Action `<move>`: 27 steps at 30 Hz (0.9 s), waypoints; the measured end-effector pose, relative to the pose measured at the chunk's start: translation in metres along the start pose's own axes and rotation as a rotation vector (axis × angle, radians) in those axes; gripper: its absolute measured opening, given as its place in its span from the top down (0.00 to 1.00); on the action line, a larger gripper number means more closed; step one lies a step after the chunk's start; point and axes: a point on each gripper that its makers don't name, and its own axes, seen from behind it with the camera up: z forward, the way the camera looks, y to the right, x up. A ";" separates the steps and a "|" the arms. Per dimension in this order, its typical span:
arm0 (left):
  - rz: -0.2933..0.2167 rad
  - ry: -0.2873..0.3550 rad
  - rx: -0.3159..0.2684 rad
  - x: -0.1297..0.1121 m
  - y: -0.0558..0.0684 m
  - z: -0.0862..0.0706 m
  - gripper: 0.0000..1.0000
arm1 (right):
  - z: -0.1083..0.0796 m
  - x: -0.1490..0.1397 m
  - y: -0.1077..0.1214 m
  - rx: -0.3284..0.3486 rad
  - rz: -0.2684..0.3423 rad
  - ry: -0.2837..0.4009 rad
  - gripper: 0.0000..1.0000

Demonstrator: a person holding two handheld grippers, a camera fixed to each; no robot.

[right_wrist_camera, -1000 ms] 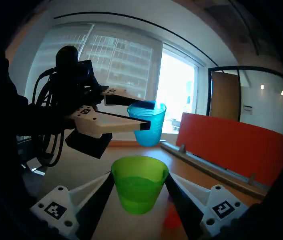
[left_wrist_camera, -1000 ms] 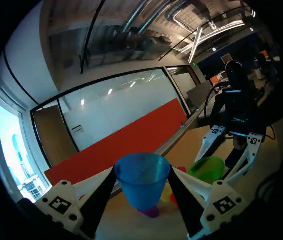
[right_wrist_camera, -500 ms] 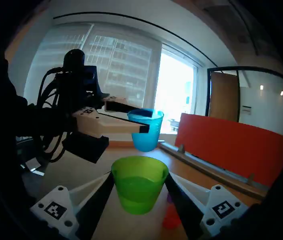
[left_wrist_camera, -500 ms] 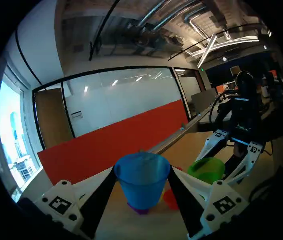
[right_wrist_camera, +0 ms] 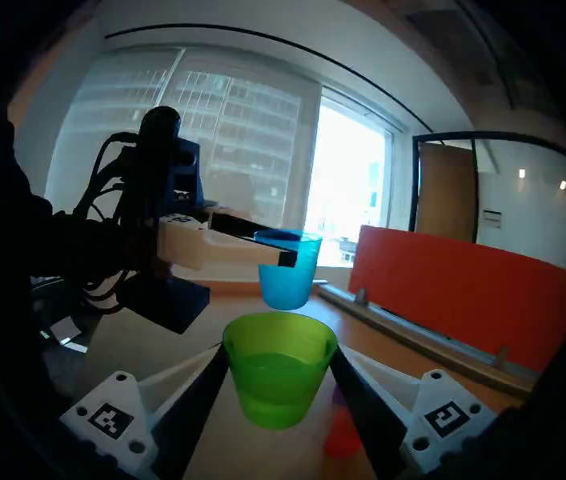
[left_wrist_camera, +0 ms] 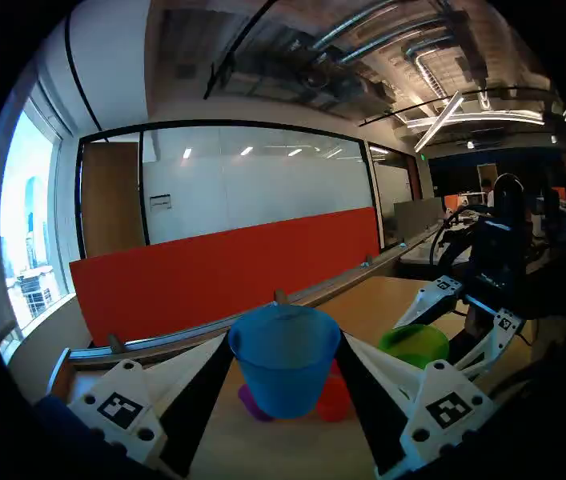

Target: Pour water

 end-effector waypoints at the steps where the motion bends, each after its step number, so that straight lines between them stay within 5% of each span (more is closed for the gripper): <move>1: -0.007 -0.003 -0.001 -0.001 0.000 0.000 0.13 | 0.000 0.000 0.000 0.000 0.001 -0.001 0.09; 27: -0.055 -0.149 -0.046 -0.048 0.007 0.011 0.13 | -0.007 -0.014 0.005 0.008 0.021 -0.078 0.09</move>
